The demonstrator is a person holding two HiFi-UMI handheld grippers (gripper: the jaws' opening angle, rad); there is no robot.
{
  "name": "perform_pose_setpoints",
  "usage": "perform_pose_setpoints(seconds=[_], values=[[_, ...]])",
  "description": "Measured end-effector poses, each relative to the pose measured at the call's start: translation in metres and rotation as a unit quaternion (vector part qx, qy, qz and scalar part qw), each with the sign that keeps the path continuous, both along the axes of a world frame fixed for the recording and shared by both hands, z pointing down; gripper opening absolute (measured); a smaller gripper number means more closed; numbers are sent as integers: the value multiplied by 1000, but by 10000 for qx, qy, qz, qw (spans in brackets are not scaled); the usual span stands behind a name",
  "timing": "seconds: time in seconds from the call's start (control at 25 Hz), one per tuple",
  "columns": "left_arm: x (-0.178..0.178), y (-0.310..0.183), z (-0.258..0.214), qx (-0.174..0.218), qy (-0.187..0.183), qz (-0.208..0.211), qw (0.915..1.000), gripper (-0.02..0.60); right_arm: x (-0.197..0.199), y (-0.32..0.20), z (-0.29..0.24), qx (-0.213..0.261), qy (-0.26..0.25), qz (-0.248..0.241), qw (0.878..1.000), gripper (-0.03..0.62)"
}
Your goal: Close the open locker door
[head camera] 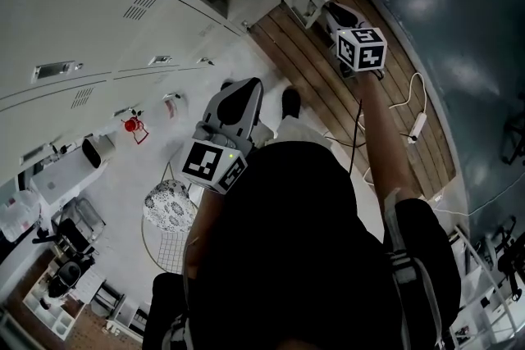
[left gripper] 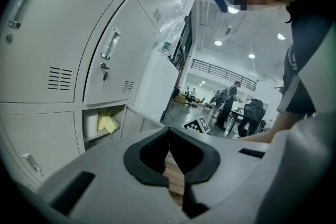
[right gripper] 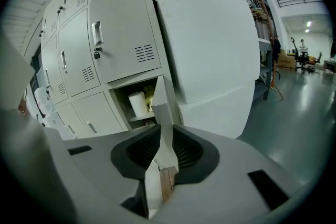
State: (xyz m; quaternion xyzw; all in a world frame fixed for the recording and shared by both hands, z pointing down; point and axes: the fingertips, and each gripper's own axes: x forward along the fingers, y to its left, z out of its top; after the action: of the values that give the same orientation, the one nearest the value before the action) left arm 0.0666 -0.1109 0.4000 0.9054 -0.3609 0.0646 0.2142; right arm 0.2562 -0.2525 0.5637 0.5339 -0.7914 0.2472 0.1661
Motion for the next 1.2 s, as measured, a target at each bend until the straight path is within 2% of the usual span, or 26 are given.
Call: perform_pose_setpoints(seconds=[0.36, 0.8, 1.2], values=[[-10, 2, 0, -6, 9, -46, 10000, 17, -20, 5, 0, -28, 79, -341, 9994, 81], [-28, 4, -1, 0, 30, -172, 9998, 17, -71, 14, 0, 10, 101, -837, 9964, 81], [-58, 1, 2, -62, 53, -410, 9991, 17, -117, 14, 2, 44, -66, -884, 9961, 75]])
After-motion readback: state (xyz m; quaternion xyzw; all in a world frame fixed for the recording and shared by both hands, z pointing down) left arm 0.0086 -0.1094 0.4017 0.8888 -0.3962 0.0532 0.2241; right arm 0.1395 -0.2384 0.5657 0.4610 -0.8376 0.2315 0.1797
